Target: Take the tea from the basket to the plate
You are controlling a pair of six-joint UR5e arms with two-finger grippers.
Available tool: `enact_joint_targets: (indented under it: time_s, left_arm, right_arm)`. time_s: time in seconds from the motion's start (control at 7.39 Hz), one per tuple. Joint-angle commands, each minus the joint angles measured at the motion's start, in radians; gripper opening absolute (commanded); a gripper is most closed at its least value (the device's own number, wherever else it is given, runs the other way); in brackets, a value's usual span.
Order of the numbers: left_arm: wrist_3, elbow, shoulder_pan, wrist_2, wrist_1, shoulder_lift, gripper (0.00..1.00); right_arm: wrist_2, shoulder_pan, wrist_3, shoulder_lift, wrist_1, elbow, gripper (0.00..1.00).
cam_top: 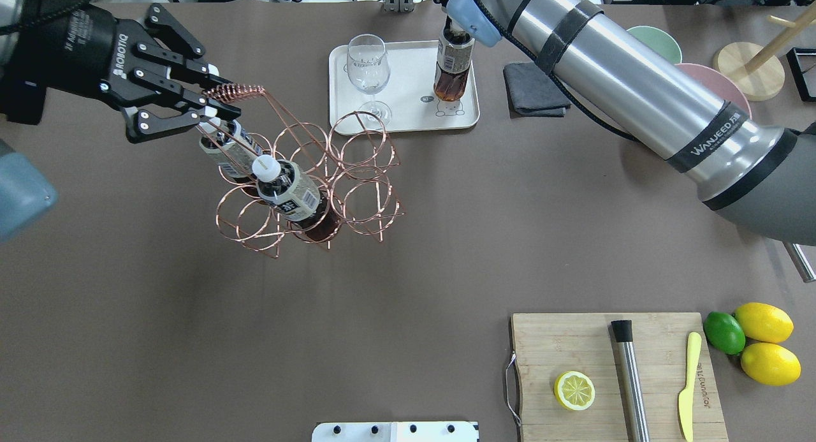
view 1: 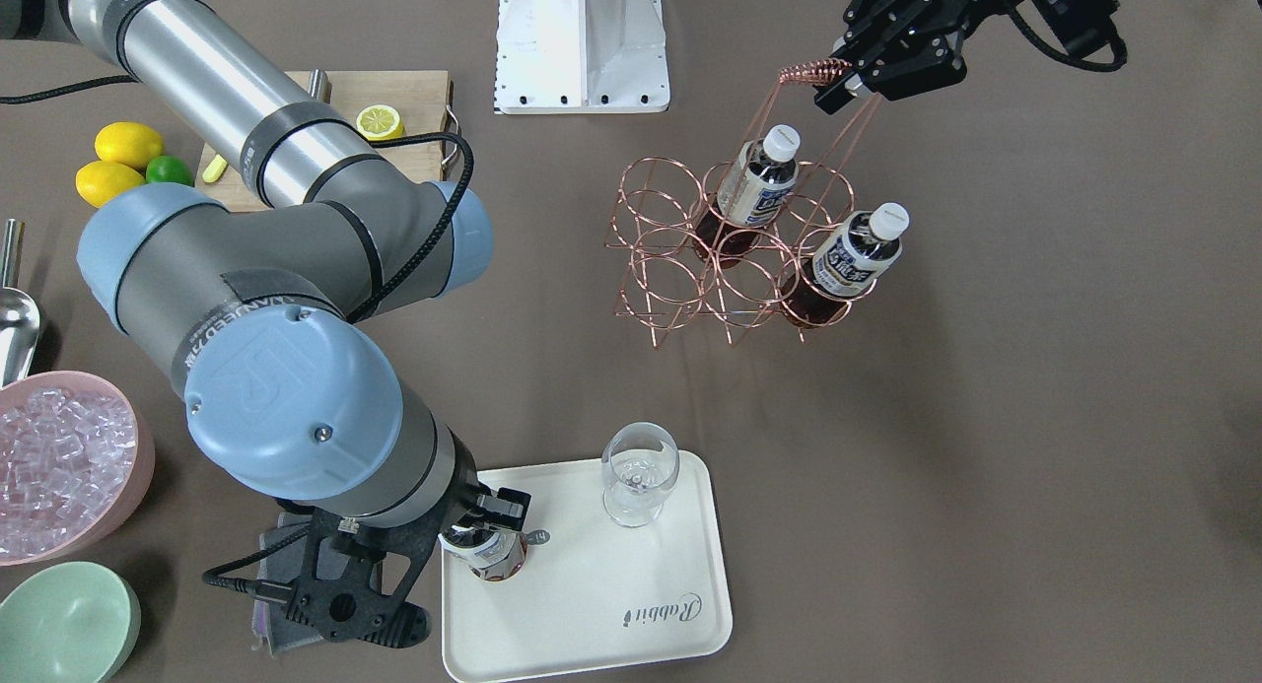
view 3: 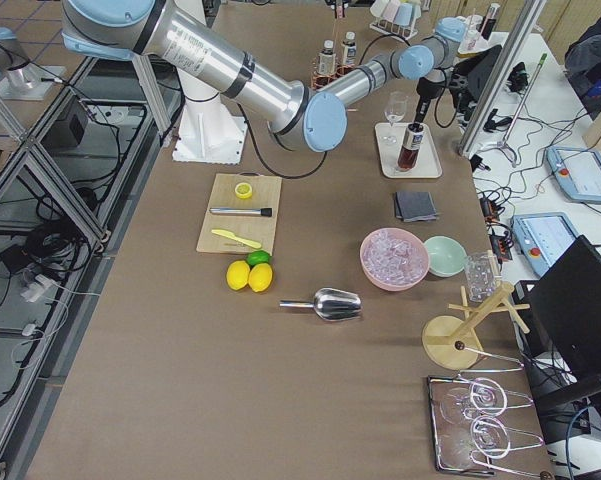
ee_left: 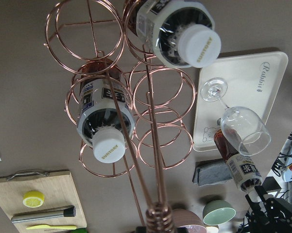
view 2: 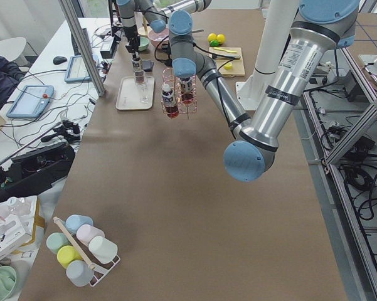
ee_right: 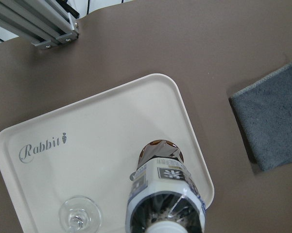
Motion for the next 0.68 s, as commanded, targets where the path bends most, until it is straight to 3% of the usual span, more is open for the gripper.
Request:
enact_joint_targets:
  time_s: [0.0, 0.41, 0.54]
  left_arm:
    - [0.103, 0.003, -0.052, -0.04, 0.025, 0.009, 0.0]
    - [0.124, 0.002, -0.04, -0.042, 0.016, 0.005, 0.0]
    - [0.19, 0.002, -0.04, -0.042, 0.022, 0.003, 0.0]
  right_arm:
    - [-0.008, -0.008, 0.001, 0.012, 0.04, -0.032, 0.0]
    - [-0.014, -0.02, 0.002, 0.02, 0.04, -0.032, 0.0]
    - [-0.014, -0.02, 0.002, 0.02, 0.04, -0.032, 0.14]
